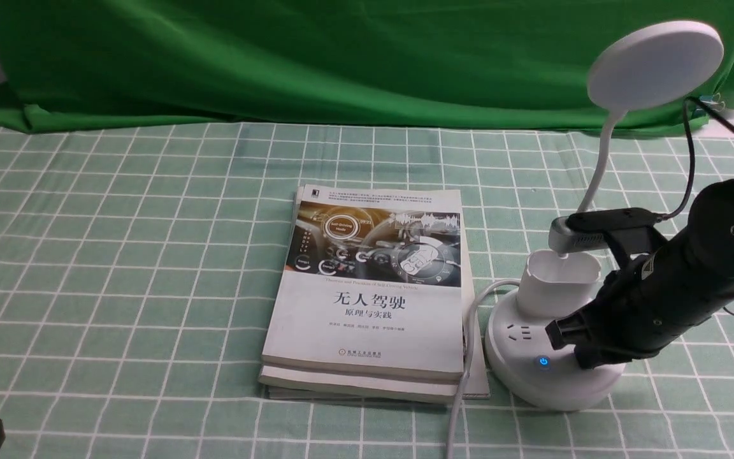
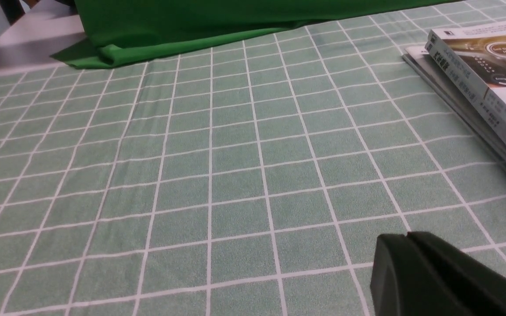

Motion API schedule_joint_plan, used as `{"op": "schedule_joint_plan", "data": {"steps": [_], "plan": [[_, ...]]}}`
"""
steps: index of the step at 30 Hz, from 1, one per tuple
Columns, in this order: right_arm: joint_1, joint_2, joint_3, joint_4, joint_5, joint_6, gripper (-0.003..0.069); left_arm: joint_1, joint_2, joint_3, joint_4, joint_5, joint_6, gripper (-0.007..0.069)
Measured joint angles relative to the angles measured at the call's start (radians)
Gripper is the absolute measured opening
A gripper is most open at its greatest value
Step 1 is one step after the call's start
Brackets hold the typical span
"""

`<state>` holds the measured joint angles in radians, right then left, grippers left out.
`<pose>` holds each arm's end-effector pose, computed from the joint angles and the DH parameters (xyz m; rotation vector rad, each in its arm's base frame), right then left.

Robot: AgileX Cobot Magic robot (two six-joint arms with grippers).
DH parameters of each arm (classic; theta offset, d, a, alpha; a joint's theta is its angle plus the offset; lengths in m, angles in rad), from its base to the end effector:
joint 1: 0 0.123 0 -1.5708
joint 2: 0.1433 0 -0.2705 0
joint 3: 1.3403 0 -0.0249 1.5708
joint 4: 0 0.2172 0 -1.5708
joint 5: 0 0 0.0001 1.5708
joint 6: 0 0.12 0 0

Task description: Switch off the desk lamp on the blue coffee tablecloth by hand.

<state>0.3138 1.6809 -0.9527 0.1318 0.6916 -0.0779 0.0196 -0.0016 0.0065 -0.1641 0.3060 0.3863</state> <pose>0.2684 0.0977 0.1588 -0.4353 2.8786 0.1801 0.0637 -0.0047 0.1776 0.2231 1.7784 0.1347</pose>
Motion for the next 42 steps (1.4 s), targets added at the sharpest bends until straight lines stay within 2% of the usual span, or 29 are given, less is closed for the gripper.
{"op": "schedule_joint_plan", "data": {"steps": [7,13,18,24,31,34,37,42], "plan": [[0.000,-0.038,0.003,0.000,0.010,0.000,0.0040,0.000,0.000,0.000,0.000,0.000,0.000,0.0000],[0.000,-0.298,0.081,0.000,0.051,0.000,0.0040,0.000,0.000,0.000,0.000,0.000,0.000,0.0000],[0.000,-0.517,0.224,0.000,-0.005,0.002,0.0043,0.000,0.000,0.000,0.000,0.000,0.000,0.0000],[0.000,-0.761,0.365,0.000,-0.012,0.133,0.0067,0.000,0.000,0.000,0.000,0.000,0.000,0.0000],[0.000,-0.924,0.378,0.000,-0.034,0.162,0.0084,0.000,0.000,0.000,0.000,0.000,0.000,0.0000],[0.000,-0.968,0.381,-0.025,-0.071,0.145,0.0086,0.000,0.000,0.000,0.000,0.000,0.000,0.0000],[-0.004,-1.034,0.413,-0.042,-0.174,0.078,0.0086,0.000,0.000,0.000,0.000,0.000,0.000,0.0000],[-0.090,-1.201,0.591,-0.048,-0.382,0.006,0.0086,0.000,0.000,0.000,0.000,0.000,0.000,0.0000]]}}
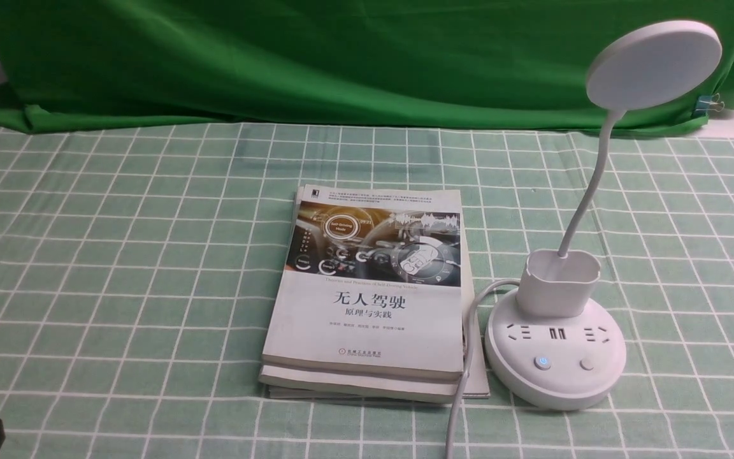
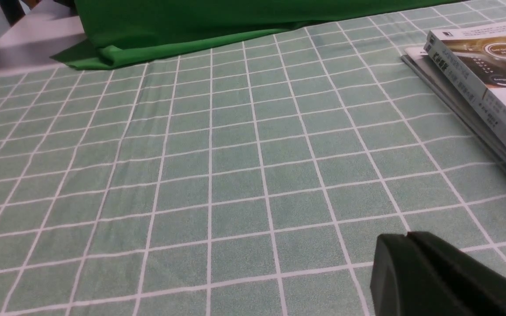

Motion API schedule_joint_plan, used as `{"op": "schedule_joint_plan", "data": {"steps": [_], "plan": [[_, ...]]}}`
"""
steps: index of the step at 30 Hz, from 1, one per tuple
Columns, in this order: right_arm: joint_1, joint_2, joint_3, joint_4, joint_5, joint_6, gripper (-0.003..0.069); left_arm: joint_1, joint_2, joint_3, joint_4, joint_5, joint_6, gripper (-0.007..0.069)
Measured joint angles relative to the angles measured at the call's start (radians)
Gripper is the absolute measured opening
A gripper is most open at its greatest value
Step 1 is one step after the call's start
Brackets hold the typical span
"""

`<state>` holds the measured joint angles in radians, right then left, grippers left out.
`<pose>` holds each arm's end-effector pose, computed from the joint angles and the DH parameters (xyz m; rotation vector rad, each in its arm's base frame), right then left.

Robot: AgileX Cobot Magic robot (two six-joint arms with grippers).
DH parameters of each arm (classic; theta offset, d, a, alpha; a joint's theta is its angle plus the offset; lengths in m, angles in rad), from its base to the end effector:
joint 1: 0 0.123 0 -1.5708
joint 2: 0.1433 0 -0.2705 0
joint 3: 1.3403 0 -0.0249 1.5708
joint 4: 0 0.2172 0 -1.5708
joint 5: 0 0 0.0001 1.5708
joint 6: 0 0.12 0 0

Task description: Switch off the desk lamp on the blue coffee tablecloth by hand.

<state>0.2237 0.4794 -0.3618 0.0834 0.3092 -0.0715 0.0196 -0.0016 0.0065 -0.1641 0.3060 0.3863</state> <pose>0.1078 0.0277 0.2591 -0.2231 1.9003 0.1806 0.0637 -0.0047 0.1776 0.2231 1.7784 0.1347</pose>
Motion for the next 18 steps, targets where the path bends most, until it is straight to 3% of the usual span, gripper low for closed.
{"op": "schedule_joint_plan", "data": {"steps": [4,10,18], "plan": [[-0.061,-0.160,0.175,0.000,-0.113,-0.006,0.0088,0.000,0.000,0.000,0.000,0.000,0.000,0.0000],[-0.093,-0.360,0.351,0.000,-0.155,-0.007,0.0071,0.000,0.000,0.000,0.000,0.000,0.000,0.0000],[-0.096,-0.477,0.368,0.000,-0.132,-0.007,0.0035,0.000,0.000,0.000,0.000,0.001,0.000,0.0000]]}}
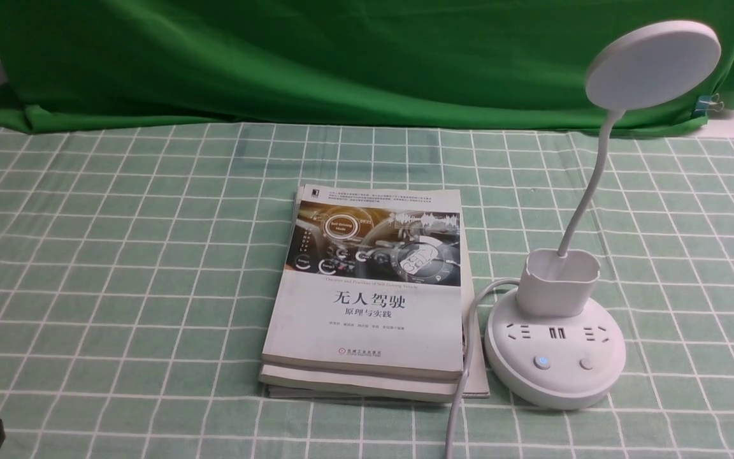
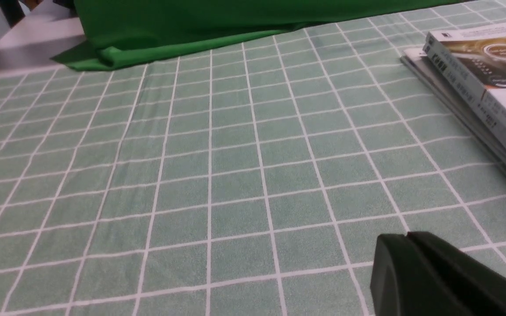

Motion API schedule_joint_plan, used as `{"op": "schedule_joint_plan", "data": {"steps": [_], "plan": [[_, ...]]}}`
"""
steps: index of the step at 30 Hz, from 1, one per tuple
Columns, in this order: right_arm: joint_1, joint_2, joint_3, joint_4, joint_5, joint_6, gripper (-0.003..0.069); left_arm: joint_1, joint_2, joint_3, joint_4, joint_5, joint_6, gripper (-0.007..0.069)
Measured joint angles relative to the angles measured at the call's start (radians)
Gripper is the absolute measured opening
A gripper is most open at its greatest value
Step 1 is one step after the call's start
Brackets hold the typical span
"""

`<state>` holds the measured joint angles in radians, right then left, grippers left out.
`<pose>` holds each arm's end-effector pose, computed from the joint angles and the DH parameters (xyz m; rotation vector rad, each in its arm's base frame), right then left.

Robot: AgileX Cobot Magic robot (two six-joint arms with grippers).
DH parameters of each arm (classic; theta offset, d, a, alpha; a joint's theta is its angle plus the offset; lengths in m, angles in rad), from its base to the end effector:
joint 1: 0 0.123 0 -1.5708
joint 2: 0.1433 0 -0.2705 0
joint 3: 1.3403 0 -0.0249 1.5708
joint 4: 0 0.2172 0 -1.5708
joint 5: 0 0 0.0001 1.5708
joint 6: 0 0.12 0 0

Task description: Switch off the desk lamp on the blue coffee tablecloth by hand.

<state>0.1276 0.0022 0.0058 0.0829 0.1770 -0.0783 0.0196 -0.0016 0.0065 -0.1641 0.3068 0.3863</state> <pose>0.0656 0.0102 0.1925 -0.1147 1.6652 0.1112 0.0637 -0.0047 0.1775 0.2233 1.7792 0.1345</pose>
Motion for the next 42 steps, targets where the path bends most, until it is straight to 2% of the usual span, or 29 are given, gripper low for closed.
{"op": "schedule_joint_plan", "data": {"steps": [7,19,42], "plan": [[-0.001,0.000,0.001,0.000,0.066,-0.001,0.0036,0.000,0.000,0.000,0.000,-0.001,0.000,0.0000],[-0.001,0.000,0.001,-0.001,0.068,-0.001,0.0046,0.000,0.000,0.000,0.000,-0.001,0.000,0.0000],[-0.001,0.000,0.001,-0.001,0.070,0.001,0.0107,0.000,0.000,0.000,0.000,-0.001,0.000,0.0000]]}}
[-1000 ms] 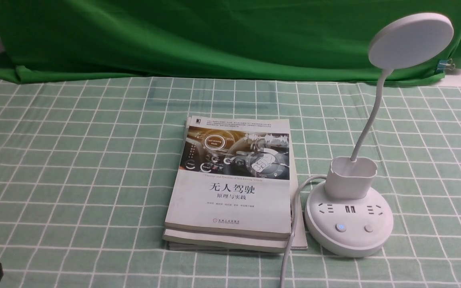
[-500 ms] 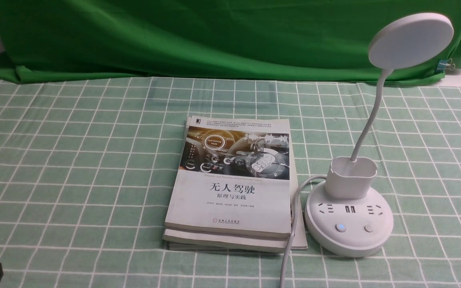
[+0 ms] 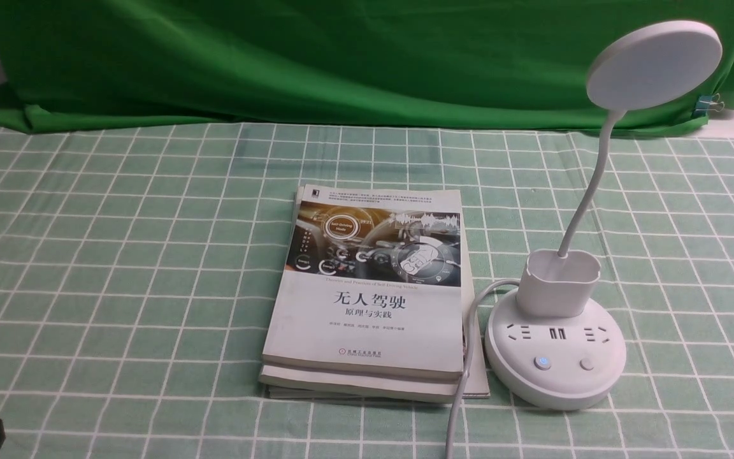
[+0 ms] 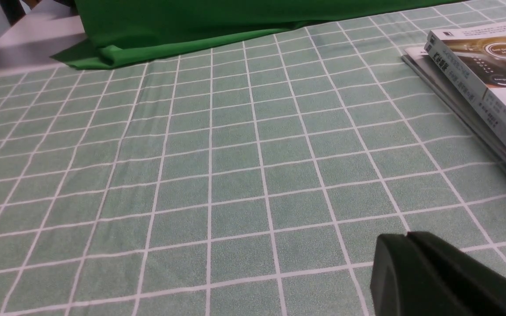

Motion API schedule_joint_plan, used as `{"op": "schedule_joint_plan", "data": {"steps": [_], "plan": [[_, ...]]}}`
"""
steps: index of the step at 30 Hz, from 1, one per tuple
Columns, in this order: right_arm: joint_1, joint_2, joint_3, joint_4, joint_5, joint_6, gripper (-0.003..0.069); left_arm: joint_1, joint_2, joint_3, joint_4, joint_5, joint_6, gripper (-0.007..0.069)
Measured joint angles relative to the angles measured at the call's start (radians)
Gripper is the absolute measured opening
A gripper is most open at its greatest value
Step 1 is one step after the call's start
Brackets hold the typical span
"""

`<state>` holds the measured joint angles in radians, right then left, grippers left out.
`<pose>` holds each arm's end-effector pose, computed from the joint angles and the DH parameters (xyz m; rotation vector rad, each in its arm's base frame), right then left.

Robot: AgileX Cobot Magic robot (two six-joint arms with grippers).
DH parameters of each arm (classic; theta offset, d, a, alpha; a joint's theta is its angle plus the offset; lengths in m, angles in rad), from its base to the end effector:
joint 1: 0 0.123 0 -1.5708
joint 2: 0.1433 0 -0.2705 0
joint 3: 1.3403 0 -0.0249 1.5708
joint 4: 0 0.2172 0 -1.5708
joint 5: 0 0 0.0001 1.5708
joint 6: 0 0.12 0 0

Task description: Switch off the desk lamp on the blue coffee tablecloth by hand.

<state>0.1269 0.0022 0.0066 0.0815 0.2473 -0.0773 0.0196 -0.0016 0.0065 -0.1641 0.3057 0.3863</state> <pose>0.0644 0.0106 0.1839 -0.1234 1.7358 0.1118 0.0637 -0.0047 0.1777 0.2230 1.7781 0.1348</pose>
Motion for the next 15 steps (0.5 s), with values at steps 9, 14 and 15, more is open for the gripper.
{"op": "schedule_joint_plan", "data": {"steps": [9,14,15], "plan": [[0.000,0.000,0.000,-0.001,0.001,-0.001,0.0134,0.000,0.000,0.000,0.000,0.000,0.000,0.0000],[0.000,0.000,0.000,-0.001,0.001,-0.001,0.0148,0.000,0.000,0.000,0.000,0.000,0.000,0.0000],[0.000,0.000,0.000,-0.001,0.001,-0.001,0.0150,0.000,0.000,0.000,0.000,0.000,0.000,0.0000]]}}
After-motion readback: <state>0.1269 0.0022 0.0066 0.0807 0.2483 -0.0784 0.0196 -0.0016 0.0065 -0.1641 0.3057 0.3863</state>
